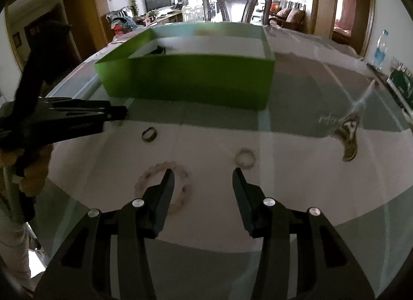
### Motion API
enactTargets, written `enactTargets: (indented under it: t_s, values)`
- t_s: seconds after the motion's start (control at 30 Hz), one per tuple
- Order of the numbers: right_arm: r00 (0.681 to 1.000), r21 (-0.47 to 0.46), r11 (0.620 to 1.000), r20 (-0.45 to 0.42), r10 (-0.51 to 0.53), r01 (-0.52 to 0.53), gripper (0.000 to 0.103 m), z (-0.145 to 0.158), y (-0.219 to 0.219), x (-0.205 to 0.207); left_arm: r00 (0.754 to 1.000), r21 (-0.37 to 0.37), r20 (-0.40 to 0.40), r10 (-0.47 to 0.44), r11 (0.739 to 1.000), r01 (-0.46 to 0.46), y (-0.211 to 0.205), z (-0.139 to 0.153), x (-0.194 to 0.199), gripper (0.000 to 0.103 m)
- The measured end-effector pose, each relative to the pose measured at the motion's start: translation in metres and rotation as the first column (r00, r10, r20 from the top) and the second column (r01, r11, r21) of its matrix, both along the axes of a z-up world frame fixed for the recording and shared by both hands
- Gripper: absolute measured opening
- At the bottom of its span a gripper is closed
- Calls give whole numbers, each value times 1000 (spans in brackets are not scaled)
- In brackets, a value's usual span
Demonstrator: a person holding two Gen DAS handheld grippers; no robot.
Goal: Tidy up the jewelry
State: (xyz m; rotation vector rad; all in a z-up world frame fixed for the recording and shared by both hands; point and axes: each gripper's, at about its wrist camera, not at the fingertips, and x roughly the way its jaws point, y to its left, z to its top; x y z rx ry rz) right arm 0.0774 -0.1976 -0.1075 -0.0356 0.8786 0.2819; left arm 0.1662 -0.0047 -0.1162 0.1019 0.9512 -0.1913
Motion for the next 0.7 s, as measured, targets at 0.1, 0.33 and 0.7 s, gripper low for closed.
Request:
enactTargets:
  t_s: [0.1, 0.33, 0.7]
  values:
    - [1000, -18, 1000, -12, 8, -8, 47, -6, 8, -1, 1000, 8, 7, 11, 1000, -11, 1, -1, -1, 22]
    - [1000, -58, 998, -2, 31, -31, 8, -12, 19, -7, 999, -33, 38, 11, 999, -10, 16, 0, -28, 13]
    - [999, 20, 1000, 40, 4, -5, 8, -17, 8, -17, 992, -61, 85, 89, 995, -84, 21, -1, -95, 12]
